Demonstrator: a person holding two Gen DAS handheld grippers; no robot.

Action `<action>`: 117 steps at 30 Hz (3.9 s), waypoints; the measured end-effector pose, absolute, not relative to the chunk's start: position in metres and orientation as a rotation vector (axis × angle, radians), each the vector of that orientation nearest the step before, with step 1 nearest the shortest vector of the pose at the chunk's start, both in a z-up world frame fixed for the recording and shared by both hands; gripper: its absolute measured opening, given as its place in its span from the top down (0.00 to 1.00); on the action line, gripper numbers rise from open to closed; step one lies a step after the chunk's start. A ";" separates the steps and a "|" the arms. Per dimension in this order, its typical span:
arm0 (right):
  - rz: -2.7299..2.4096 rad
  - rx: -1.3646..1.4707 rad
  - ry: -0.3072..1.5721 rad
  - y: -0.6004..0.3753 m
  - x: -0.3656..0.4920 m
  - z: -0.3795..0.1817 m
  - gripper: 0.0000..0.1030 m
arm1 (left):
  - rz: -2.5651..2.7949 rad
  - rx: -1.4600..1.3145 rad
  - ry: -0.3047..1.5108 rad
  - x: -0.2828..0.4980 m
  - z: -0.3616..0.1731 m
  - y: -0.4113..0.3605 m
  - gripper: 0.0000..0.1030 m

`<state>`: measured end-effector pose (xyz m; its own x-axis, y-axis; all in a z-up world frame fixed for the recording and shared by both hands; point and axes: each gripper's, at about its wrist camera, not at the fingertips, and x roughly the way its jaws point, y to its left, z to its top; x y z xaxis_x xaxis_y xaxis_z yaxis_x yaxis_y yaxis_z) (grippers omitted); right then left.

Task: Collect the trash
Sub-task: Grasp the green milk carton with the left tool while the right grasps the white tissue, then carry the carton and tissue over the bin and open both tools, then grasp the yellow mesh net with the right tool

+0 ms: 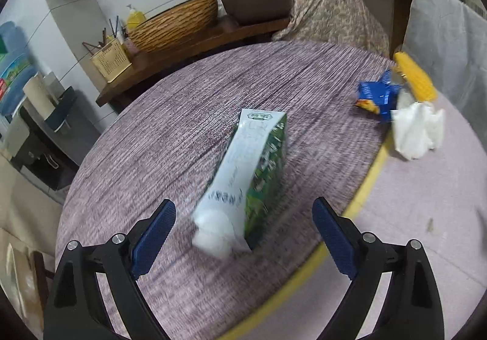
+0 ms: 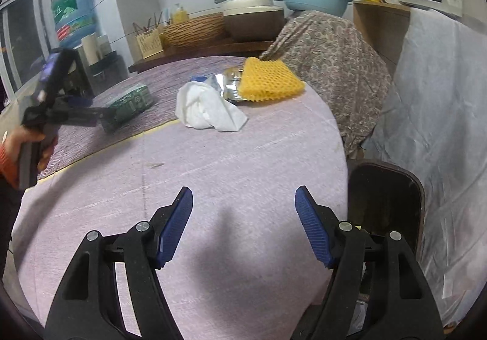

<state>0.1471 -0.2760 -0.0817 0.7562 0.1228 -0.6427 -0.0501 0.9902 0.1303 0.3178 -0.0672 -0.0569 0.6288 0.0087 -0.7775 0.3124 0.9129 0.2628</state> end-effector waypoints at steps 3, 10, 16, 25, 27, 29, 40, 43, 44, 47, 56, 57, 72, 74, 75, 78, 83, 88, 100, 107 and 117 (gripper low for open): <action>0.123 0.082 0.718 -0.267 0.163 -0.077 0.32 | -0.179 0.431 0.922 0.337 -0.067 -0.070 0.14; 0.162 -0.008 0.748 -0.247 0.212 -0.073 0.32 | -0.183 0.393 0.974 0.349 -0.077 -0.062 0.41; 0.156 -0.119 0.770 -0.231 0.260 -0.075 0.37 | -0.193 0.352 0.966 0.338 -0.073 -0.054 0.48; 0.156 -0.207 0.824 -0.212 0.308 -0.092 0.77 | -0.216 0.278 0.945 0.315 -0.070 -0.040 0.48; 0.161 -0.207 0.827 -0.208 0.304 -0.095 0.90 | -0.221 0.255 0.936 0.309 -0.069 -0.037 0.48; 0.174 -0.199 0.825 -0.207 0.299 -0.095 0.95 | -0.221 0.239 0.924 0.302 -0.067 -0.036 0.48; 0.242 -0.031 0.731 -0.217 0.205 -0.067 0.97 | -0.321 0.175 0.788 0.231 -0.041 -0.063 0.49; 0.243 0.009 0.696 -0.224 0.175 -0.062 0.97 | -0.359 0.160 0.767 0.212 -0.037 -0.079 0.49; 0.237 0.023 0.682 -0.227 0.165 -0.061 0.97 | -0.378 0.156 0.767 0.207 -0.037 -0.086 0.49; 0.213 0.070 0.654 -0.241 0.139 -0.061 0.97 | -0.426 0.158 0.765 0.191 -0.039 -0.108 0.49; -0.039 0.216 0.604 -0.338 0.085 -0.072 0.97 | -0.592 0.158 0.767 0.160 -0.044 -0.193 0.49; -0.071 0.223 0.604 -0.349 0.082 -0.074 0.96 | -0.605 0.164 0.766 0.158 -0.044 -0.203 0.49; -0.270 0.339 0.745 -0.449 0.107 -0.178 0.96 | -0.716 0.199 0.836 0.156 -0.065 -0.323 0.49; -0.278 0.373 0.750 -0.456 0.108 -0.189 0.96 | -0.722 0.211 0.833 0.157 -0.066 -0.334 0.49; -0.286 0.384 0.753 -0.458 0.107 -0.192 0.95 | -0.726 0.217 0.832 0.156 -0.067 -0.339 0.49; -0.298 0.423 0.755 -0.466 0.100 -0.200 0.95 | -0.737 0.239 0.835 0.157 -0.071 -0.358 0.49; -0.353 0.432 0.735 -0.473 0.086 -0.201 0.56 | -0.757 0.283 0.855 0.160 -0.081 -0.391 0.49; -0.388 0.450 0.711 -0.484 0.074 -0.203 0.49 | -0.764 0.324 0.889 0.166 -0.097 -0.418 0.49; -0.486 0.515 0.727 -0.513 0.044 -0.220 0.48 | -0.751 0.350 0.902 0.178 -0.116 -0.450 0.39; -0.482 0.513 0.730 -0.510 0.041 -0.219 0.48 | -0.752 0.311 0.883 0.177 -0.106 -0.442 0.26; -0.418 0.490 0.730 -0.486 0.052 -0.203 0.48 | -0.736 0.283 0.853 0.167 -0.088 -0.397 0.17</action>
<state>0.0518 -0.4859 -0.2031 0.6733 -0.1899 -0.7146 0.5200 0.8087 0.2751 0.1668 -0.3971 -0.0876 0.4340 -0.4734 -0.7665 0.6890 0.7226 -0.0561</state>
